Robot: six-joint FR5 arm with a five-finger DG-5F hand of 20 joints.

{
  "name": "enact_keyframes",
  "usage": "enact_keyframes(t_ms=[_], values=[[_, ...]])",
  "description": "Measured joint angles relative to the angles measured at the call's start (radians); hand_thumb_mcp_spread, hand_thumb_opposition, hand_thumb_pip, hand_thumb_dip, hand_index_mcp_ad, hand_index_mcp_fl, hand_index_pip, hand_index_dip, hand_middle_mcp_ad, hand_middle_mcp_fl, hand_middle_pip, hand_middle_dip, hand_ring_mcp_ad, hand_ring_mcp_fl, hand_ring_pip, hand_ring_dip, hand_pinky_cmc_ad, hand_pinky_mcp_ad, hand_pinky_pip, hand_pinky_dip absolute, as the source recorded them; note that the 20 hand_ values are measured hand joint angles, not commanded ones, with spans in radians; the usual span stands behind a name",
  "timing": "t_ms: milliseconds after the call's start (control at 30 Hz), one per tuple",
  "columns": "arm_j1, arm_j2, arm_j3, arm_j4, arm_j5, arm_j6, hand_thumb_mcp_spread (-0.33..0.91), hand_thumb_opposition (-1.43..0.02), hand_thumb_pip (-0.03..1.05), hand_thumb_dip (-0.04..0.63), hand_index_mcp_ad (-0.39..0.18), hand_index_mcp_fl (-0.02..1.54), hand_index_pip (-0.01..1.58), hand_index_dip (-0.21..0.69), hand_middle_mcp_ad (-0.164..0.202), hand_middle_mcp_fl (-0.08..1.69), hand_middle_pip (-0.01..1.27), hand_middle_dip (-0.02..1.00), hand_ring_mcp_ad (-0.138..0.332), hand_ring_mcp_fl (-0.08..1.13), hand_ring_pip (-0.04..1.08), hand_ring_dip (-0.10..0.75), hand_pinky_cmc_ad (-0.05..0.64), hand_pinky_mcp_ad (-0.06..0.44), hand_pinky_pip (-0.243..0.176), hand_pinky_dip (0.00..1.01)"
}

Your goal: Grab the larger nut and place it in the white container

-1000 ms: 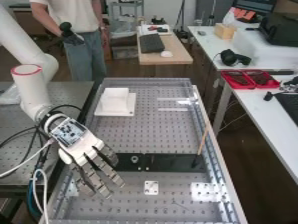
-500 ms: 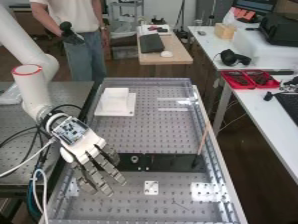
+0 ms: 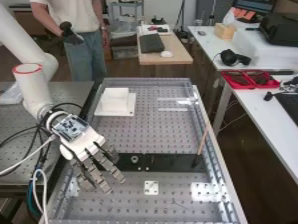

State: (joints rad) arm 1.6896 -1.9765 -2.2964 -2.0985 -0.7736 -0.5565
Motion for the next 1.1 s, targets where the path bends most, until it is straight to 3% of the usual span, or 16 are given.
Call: enact_keyframes(t_ms=[400,1100], values=[[0.005,-0.004,0.0,-0.003,0.017,-0.013,0.29,-0.84,0.82,0.204,-0.122,0.01,1.56,0.154,0.068,0.0,0.13,0.17,0.162,0.0,0.3,0.017,0.342,0.304,-0.105,0.91],[-0.004,-0.016,0.005,0.019,0.01,-0.023,0.32,-0.82,0.81,0.222,-0.084,0.22,1.52,0.133,0.072,0.01,0.14,0.17,0.162,0.0,0.3,0.021,0.342,0.291,-0.105,0.89]])
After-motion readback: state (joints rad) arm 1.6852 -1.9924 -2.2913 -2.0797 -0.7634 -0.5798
